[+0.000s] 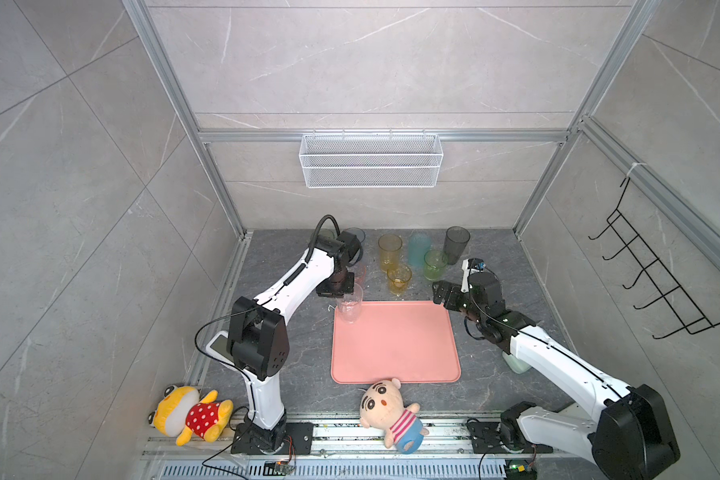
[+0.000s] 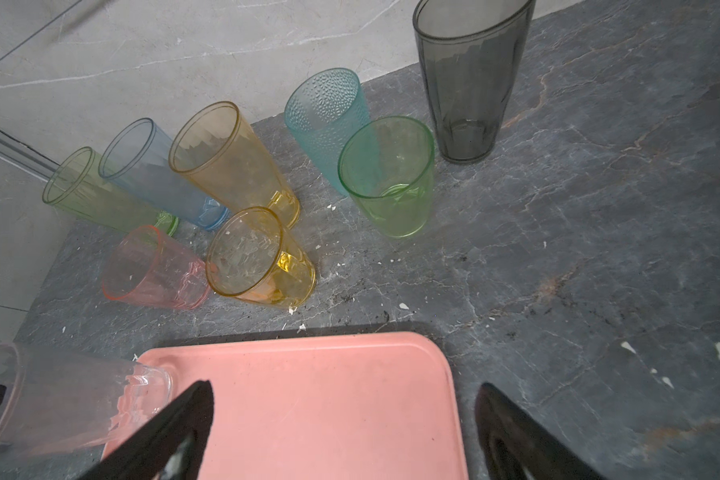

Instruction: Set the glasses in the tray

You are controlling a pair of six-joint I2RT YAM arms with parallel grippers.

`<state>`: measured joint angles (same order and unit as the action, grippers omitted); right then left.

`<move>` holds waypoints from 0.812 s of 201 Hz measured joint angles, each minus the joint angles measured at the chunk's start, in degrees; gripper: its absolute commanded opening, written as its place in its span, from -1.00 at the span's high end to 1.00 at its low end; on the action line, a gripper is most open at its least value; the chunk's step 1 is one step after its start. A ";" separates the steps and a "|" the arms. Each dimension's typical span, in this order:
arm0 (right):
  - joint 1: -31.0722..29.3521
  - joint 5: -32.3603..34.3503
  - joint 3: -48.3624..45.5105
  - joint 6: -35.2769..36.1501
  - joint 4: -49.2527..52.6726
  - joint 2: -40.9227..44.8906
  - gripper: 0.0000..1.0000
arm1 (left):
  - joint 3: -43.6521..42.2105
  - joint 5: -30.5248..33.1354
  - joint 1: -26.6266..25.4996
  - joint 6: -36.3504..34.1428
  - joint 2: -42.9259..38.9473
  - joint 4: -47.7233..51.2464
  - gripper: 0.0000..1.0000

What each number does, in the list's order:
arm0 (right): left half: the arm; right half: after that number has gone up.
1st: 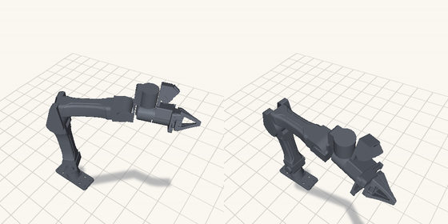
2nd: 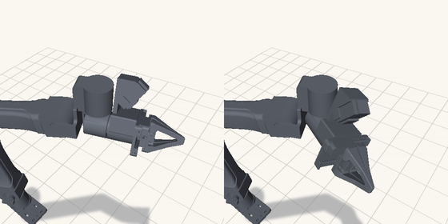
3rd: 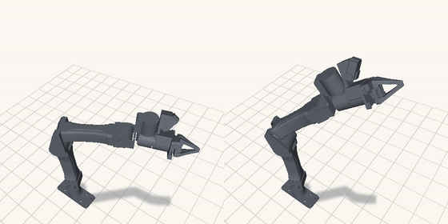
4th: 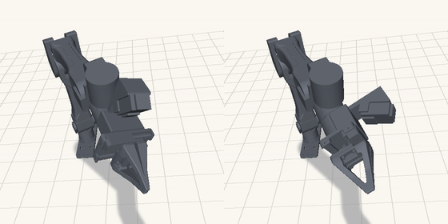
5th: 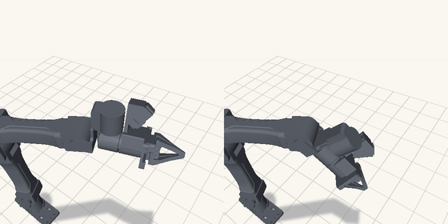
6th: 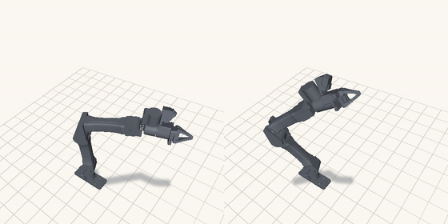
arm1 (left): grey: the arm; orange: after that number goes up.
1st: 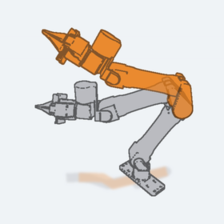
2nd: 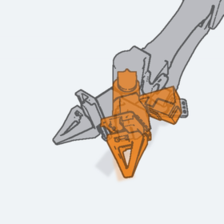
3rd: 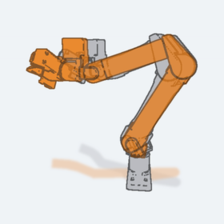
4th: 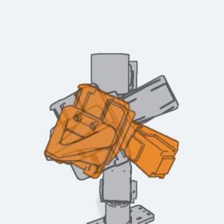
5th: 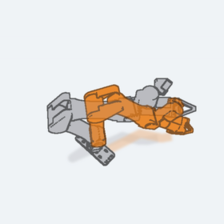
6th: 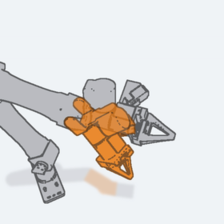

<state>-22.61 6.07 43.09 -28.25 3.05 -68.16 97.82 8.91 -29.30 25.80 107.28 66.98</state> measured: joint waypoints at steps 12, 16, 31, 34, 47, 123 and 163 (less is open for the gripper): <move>-0.02 -0.02 0.00 0.00 0.00 0.00 -0.98 | 0.00 -0.02 0.07 0.15 0.59 -0.09 0.86; -0.04 0.02 0.00 0.02 0.00 0.00 -0.98 | 0.00 -0.02 0.07 0.17 0.70 -0.15 0.85; -0.04 0.00 0.00 0.02 0.02 0.00 -0.98 | 0.11 -0.11 0.09 0.26 0.76 -0.24 0.83; -0.04 0.02 0.00 0.02 0.02 0.00 -0.98 | 0.13 -0.09 0.09 0.28 0.76 -0.26 0.83; -0.04 0.20 0.00 0.02 0.15 0.00 -0.98 | 0.20 -0.11 0.11 0.37 0.79 -0.28 0.79; -0.15 1.31 0.44 0.00 0.92 0.00 -0.99 | 2.49 0.07 0.31 1.18 0.87 -0.11 0.22; -0.17 1.49 0.44 0.02 1.05 0.00 -0.99 | 5.53 -0.09 0.39 1.18 0.87 0.50 -0.20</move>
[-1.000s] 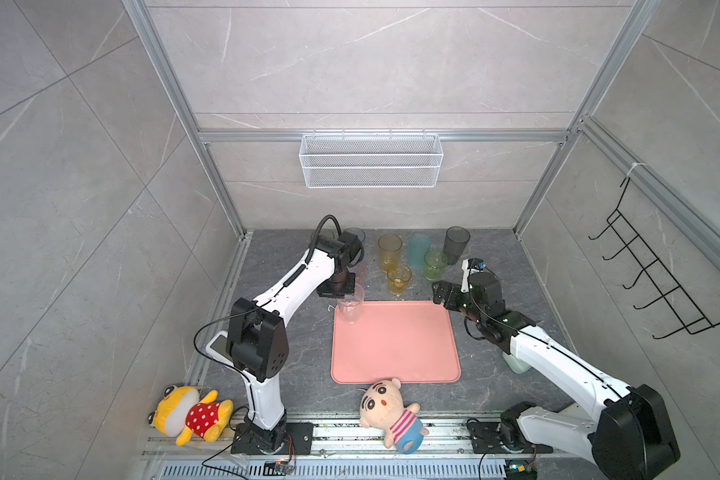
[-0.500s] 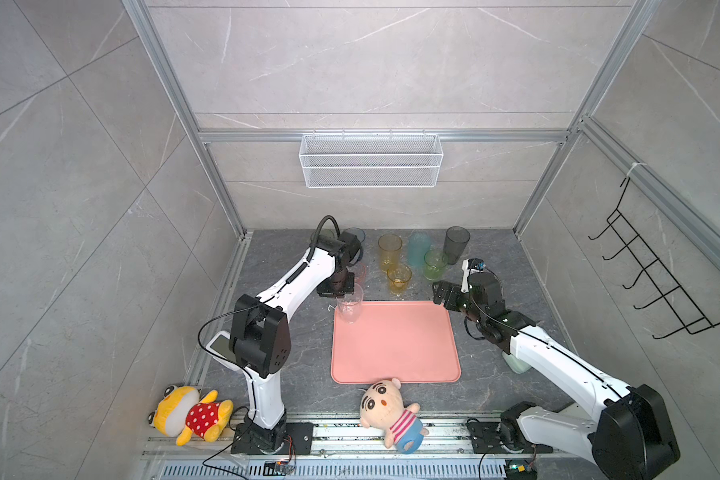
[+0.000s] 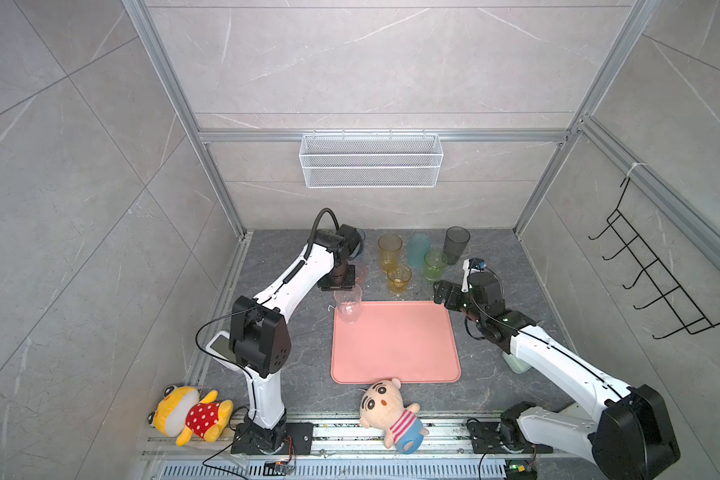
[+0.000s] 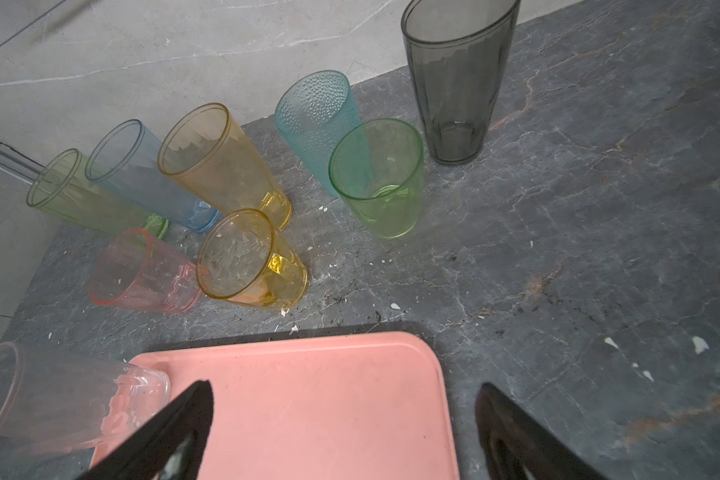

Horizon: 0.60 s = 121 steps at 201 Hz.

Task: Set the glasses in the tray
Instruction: 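Lower the clear glass onto the tray and open the left gripper, then move the left gripper up and over to the green glass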

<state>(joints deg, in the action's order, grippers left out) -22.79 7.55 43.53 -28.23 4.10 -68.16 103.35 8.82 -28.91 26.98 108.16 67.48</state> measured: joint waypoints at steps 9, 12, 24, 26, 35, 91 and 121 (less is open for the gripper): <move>-0.02 0.02 0.00 0.00 0.02 0.00 -0.98 | 0.81 -0.04 0.04 -0.09 -0.02 0.07 -0.29; -0.04 0.04 0.00 0.00 0.00 0.00 -0.98 | 1.09 -0.04 0.04 -0.15 -0.04 0.04 -0.32; -0.04 0.20 0.00 0.00 0.00 0.00 -0.98 | 2.03 -0.07 0.04 -0.31 -0.22 0.09 -0.40; -0.04 0.22 0.00 0.00 0.00 0.00 -0.98 | 2.14 -0.09 0.04 -0.28 -0.24 0.07 -0.42; -0.04 0.42 0.00 0.00 0.00 0.00 -0.98 | 2.86 -0.02 0.04 -0.50 -0.39 0.24 -0.48; -0.13 1.03 -0.02 0.74 -0.02 0.02 -0.98 | 10.12 0.85 0.76 -1.64 -1.84 2.03 -0.62; -0.22 1.25 -0.02 0.85 -0.02 0.02 -0.98 | 13.75 1.53 2.51 -1.99 -2.86 2.10 -0.63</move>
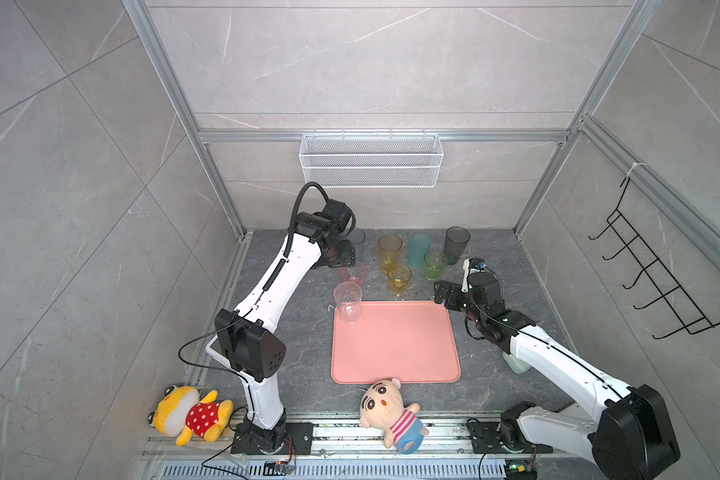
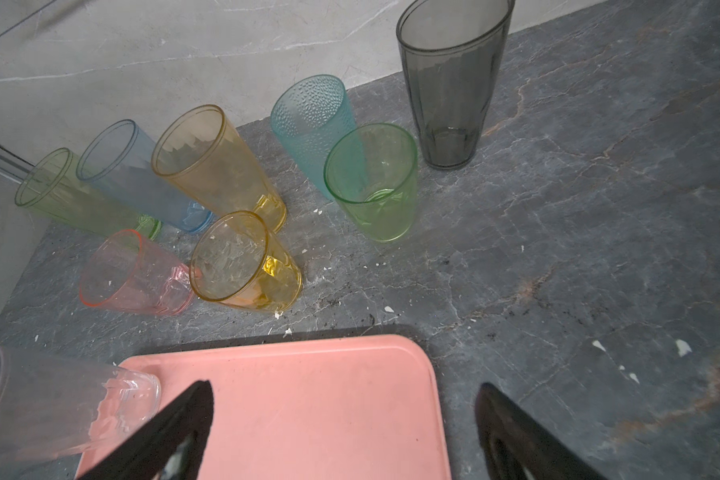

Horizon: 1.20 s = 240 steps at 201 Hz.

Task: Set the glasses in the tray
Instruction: 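Move the left gripper up and over to the green glass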

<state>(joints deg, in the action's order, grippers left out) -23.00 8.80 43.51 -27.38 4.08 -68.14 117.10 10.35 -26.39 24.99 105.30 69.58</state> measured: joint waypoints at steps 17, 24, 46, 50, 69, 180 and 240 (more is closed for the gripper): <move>-0.15 0.02 0.00 0.00 0.00 0.04 -0.98 | 1.36 0.02 1.42 0.00 -0.04 -0.42 -0.63; -0.24 0.02 0.00 0.00 0.00 0.04 -0.98 | 1.62 0.00 2.21 0.00 -0.04 -0.72 -0.62; -0.24 0.07 0.00 0.00 0.00 0.13 -0.98 | 1.79 0.00 4.55 0.15 0.09 -2.10 -0.63; -0.24 0.11 0.00 0.00 0.00 0.13 -0.98 | 1.79 0.00 5.01 0.26 0.22 -2.58 -0.63; -0.24 0.28 0.00 0.00 0.00 0.17 -0.98 | 1.79 -0.04 6.82 0.76 0.92 -5.01 -0.63; -0.35 1.09 0.00 0.00 0.00 0.37 -0.98 | 1.07 -0.22 12.17 3.56 9.86 -16.70 -0.63; -0.39 1.09 0.00 0.00 0.00 0.37 -0.98 | 0.92 -0.52 14.32 4.20 12.17 -19.91 -0.62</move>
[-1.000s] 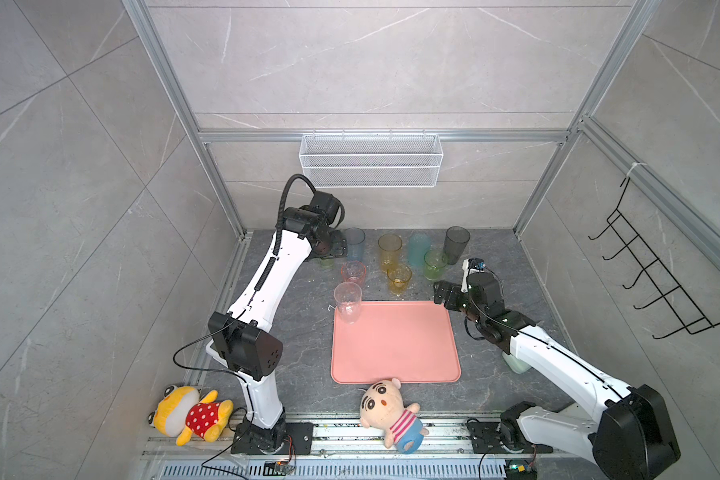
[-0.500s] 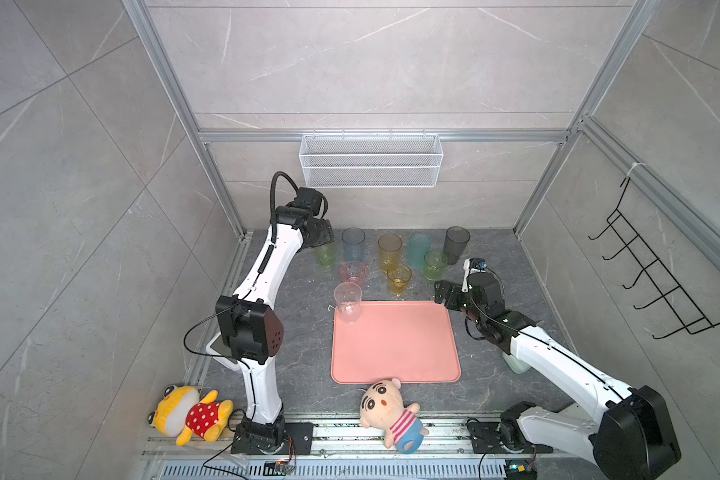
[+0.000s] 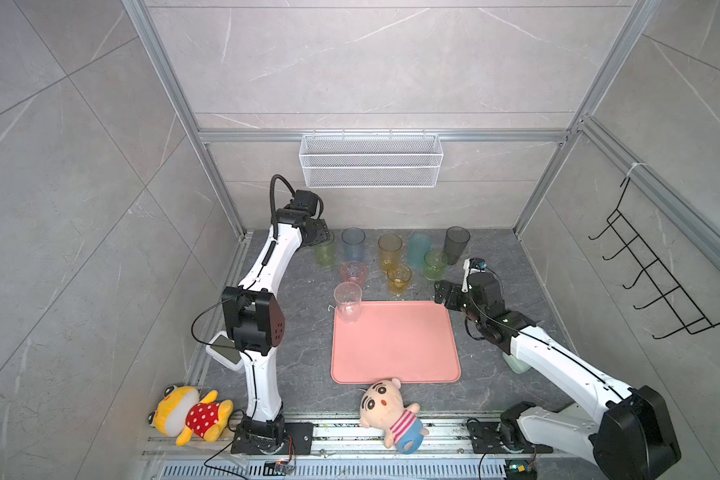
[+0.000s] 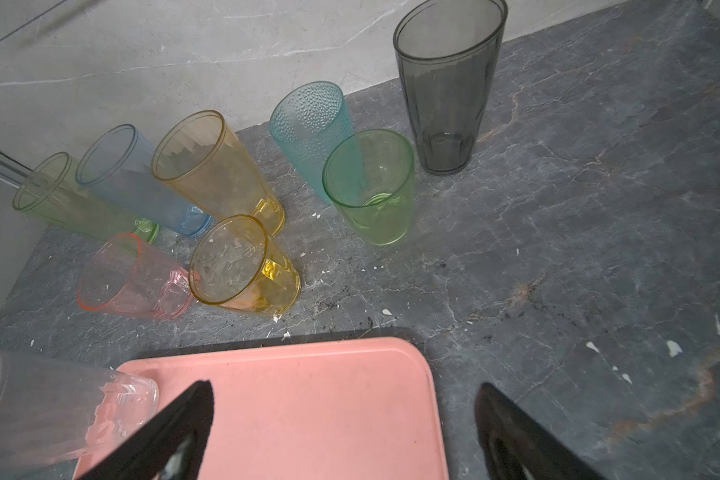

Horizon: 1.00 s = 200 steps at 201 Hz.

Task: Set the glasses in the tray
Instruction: 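Move the left gripper up and over to the green glass, then lower the left gripper onto the green glass and close on its rim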

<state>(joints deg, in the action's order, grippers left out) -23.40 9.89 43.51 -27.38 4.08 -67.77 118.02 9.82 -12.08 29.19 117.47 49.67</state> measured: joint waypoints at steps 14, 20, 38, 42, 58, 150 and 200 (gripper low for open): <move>-0.07 0.00 0.00 0.00 -0.02 0.00 -0.98 | 0.00 -0.83 0.52 0.59 0.74 -0.50 -0.61; -0.07 0.00 0.00 0.00 0.00 -0.02 -0.98 | 0.00 -1.09 0.63 0.74 1.05 -0.70 -0.60; -0.07 0.00 0.00 0.00 0.00 -0.02 -0.98 | 0.00 -1.55 1.01 1.33 1.75 -1.11 -0.58; -0.07 0.00 0.00 0.00 0.00 -0.04 -0.98 | 0.00 -1.68 1.16 1.49 1.97 -1.27 -0.57; -0.13 0.00 0.00 0.02 0.00 -0.07 -0.98 | 0.26 -2.60 1.62 2.12 2.93 -1.77 -0.54; -0.17 0.00 0.39 0.04 0.63 -2.32 -0.98 | 5.14 -3.98 2.75 1.81 10.54 -3.56 -0.13; -0.17 -0.02 0.76 0.04 0.92 -2.93 -0.98 | 6.45 -4.04 2.75 1.09 11.96 -3.91 0.11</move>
<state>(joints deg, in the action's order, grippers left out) -23.57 9.87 44.27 -27.33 4.99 -70.70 124.46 5.78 -9.32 30.28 129.43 45.76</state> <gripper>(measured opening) 0.990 0.461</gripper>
